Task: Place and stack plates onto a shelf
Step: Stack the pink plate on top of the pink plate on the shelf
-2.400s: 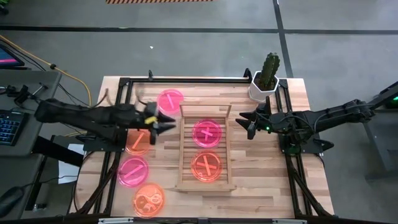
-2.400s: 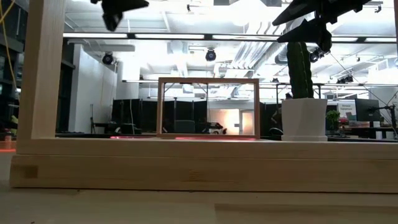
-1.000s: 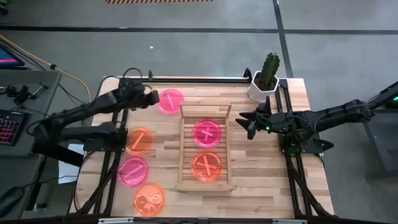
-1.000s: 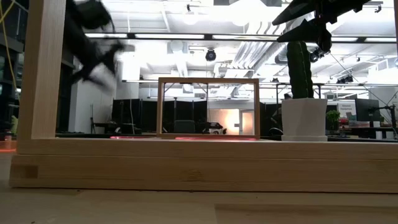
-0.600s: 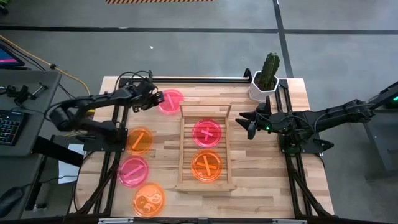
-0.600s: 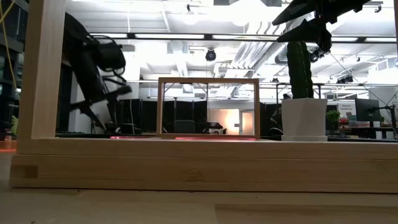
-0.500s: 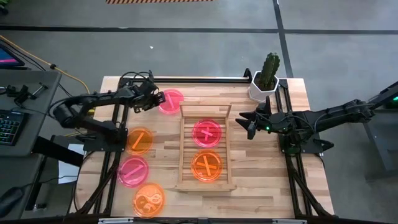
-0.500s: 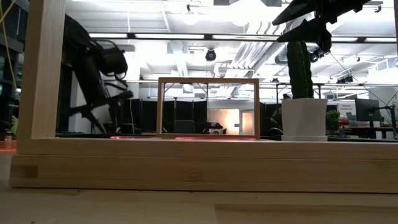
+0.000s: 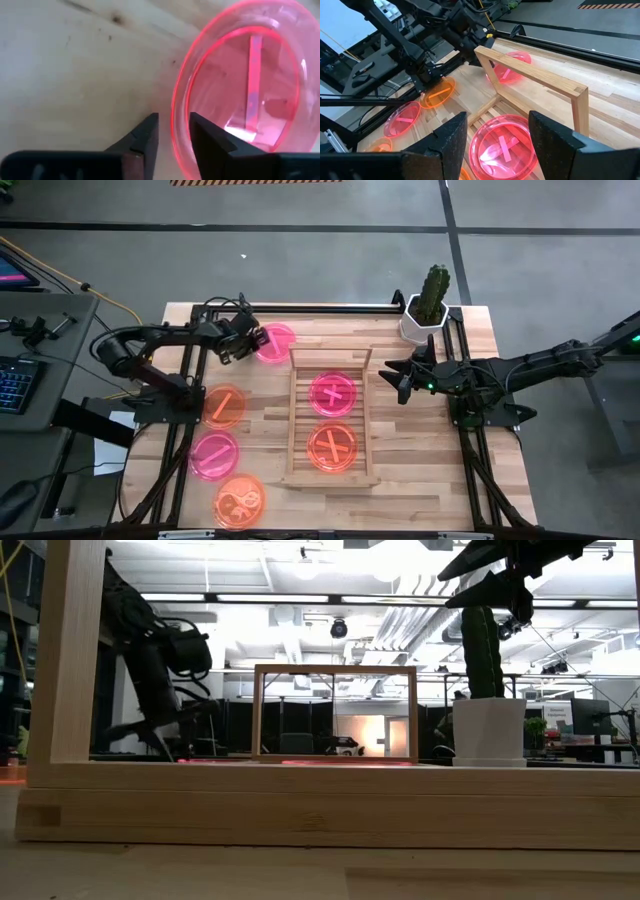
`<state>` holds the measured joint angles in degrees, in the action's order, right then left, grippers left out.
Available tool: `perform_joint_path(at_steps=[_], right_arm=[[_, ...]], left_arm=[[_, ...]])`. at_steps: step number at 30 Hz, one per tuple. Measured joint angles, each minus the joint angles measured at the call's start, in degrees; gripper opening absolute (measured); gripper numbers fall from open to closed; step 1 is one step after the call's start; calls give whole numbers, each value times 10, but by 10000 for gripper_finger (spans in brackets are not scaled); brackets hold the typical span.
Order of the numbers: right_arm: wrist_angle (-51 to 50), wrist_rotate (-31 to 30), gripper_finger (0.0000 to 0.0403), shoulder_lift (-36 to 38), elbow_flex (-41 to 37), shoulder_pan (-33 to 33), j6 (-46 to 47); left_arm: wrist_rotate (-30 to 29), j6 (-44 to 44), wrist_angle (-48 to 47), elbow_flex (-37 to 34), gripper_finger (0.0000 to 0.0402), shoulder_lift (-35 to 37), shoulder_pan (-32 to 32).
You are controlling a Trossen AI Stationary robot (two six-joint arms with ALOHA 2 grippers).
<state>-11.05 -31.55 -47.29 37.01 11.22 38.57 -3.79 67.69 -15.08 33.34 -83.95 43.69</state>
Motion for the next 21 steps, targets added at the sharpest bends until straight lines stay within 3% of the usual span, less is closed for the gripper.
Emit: perform_joint_path(at_steps=[7,16,21], right_arm=[[0,0,195,0,0,0,0],[0,0,195,0,0,0,0],[0,0,195,0,0,0,0]], left_arm=[[-34,8,57,-1,9,-3,1],[-27,-9,70,-1,1,16,1],[-24,-39,66,-1,1,80,7]])
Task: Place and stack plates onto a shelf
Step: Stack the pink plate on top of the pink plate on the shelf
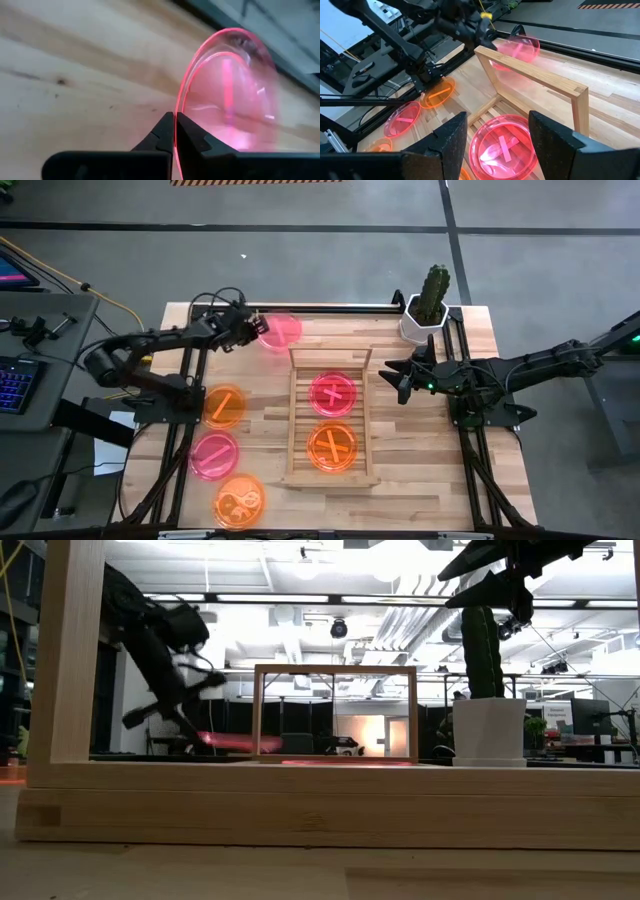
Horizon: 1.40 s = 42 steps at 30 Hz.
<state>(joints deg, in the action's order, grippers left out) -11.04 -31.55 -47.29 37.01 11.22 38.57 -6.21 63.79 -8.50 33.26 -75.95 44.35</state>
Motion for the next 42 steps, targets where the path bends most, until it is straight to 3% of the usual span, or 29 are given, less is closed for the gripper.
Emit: perform_joint_path(at_steps=[12,20,26,33,37,42], right_arm=[[0,0,195,0,0,0,3],[0,0,195,0,0,0,4],[-1,0,195,0,0,0,4],[-1,0,195,0,0,0,13],[-6,0,195,0,0,0,16],[-9,0,195,0,0,0,16]], left_arm=[[6,-34,-6,0,0,273,16],[2,-54,-14,47,0,395,-97],[-67,-51,-39,100,0,352,-278],[-188,1,-41,129,0,206,-491],[-217,55,-49,131,0,121,-562],[-222,139,-92,131,0,25,-586]])
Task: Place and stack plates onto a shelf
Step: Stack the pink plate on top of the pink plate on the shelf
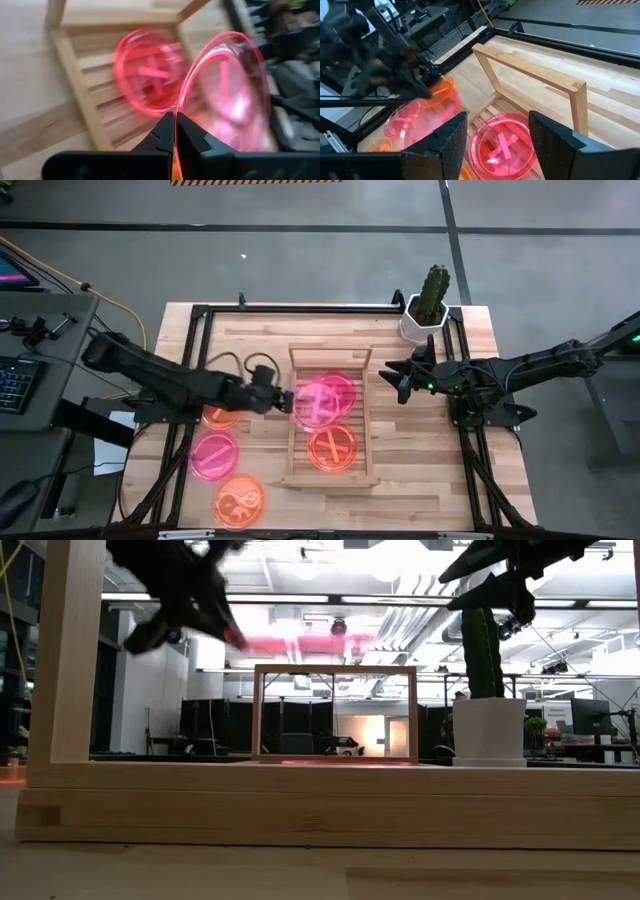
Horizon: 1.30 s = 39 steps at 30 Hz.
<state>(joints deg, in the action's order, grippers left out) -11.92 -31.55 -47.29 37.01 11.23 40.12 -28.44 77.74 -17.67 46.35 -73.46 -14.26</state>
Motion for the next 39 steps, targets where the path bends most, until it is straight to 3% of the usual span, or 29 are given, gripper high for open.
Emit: perform_joint_path(at_steps=[8,16,23,30,39], right_arm=[[-11,0,195,0,0,0,2],[-22,0,195,0,0,0,4],[-25,0,195,0,0,0,4],[-28,0,195,0,0,0,4],[-29,0,195,0,0,0,6]], left_arm=[[16,80,59,0,0,-141,34],[23,98,158,0,0,-218,77],[24,103,183,0,0,-243,104],[42,48,219,0,6,-245,110],[42,10,221,0,58,-245,110]])
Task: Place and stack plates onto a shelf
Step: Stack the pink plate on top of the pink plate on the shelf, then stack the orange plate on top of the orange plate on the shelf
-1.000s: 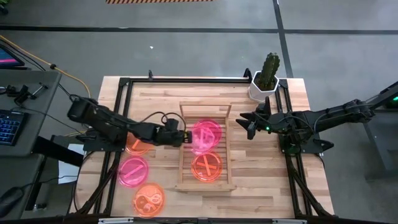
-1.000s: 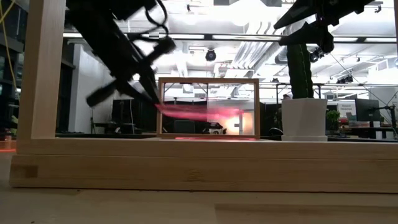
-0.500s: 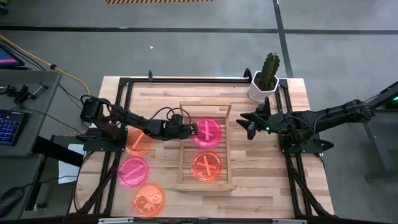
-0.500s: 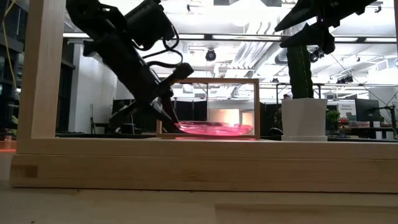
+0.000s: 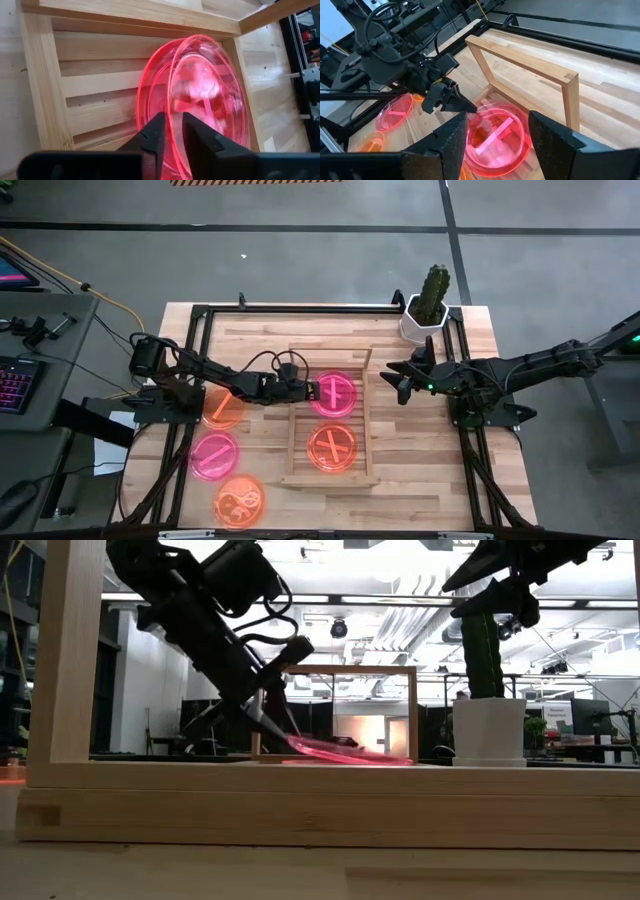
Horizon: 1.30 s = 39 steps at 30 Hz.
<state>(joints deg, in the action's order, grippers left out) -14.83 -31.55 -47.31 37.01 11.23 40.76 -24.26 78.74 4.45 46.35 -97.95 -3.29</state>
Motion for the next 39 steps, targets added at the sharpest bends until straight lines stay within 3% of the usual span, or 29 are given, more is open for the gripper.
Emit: perform_joint_path(at_steps=[14,25,28,33,39], right_arm=[[0,0,195,0,0,0,13],[-4,0,195,0,0,0,19],[-7,0,195,0,0,0,19],[-11,-5,195,0,0,0,18],[-13,-20,195,0,0,0,19]], left_arm=[[105,-86,-22,1,151,29,8],[72,-183,-194,0,159,151,30],[78,-255,-228,0,158,206,13],[130,-358,-313,0,157,301,-29],[252,-290,-487,0,156,341,-22]])
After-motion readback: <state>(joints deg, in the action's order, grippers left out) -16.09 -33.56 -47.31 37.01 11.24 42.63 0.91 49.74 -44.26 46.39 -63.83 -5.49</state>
